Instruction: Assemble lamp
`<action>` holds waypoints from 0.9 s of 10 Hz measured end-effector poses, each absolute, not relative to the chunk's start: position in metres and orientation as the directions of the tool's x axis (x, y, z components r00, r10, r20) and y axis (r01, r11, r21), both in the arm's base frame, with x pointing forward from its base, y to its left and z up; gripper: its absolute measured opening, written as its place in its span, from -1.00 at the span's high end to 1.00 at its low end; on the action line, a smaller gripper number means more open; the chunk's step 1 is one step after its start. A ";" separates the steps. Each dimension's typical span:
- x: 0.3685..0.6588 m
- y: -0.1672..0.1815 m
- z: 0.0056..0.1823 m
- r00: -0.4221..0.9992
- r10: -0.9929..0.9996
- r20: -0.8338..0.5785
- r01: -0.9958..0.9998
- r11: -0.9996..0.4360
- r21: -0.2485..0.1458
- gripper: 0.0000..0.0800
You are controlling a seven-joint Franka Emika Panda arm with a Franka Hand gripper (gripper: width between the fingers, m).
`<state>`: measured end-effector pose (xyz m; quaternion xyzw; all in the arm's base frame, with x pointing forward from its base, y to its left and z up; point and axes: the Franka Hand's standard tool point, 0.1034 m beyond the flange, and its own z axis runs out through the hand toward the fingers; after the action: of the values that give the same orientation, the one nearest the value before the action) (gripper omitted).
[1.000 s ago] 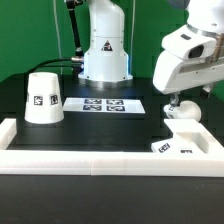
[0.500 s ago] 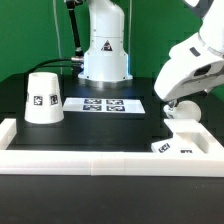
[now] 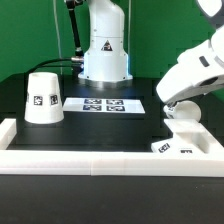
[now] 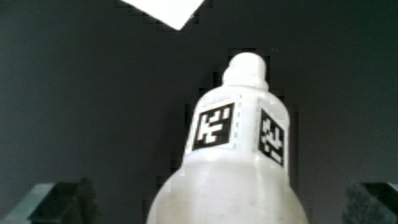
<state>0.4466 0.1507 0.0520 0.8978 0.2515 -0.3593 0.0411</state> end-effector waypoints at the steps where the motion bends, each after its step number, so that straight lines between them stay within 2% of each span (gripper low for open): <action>1: 0.446 0.151 0.051 0.614 0.422 -0.666 0.481 -0.870 -0.108 -0.75; 6: 0.445 0.152 0.047 0.612 0.418 -0.671 0.484 -0.869 -0.100 -0.75; 9: 0.435 0.151 0.045 0.499 0.380 -0.779 0.474 -0.872 -0.121 -0.75</action>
Offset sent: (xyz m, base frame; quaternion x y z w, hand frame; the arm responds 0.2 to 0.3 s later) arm 0.0067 -0.0074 0.0046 -0.0359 0.0028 0.0338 0.9988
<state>0.4351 0.1512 0.0454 0.8640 0.2471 -0.4354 0.0542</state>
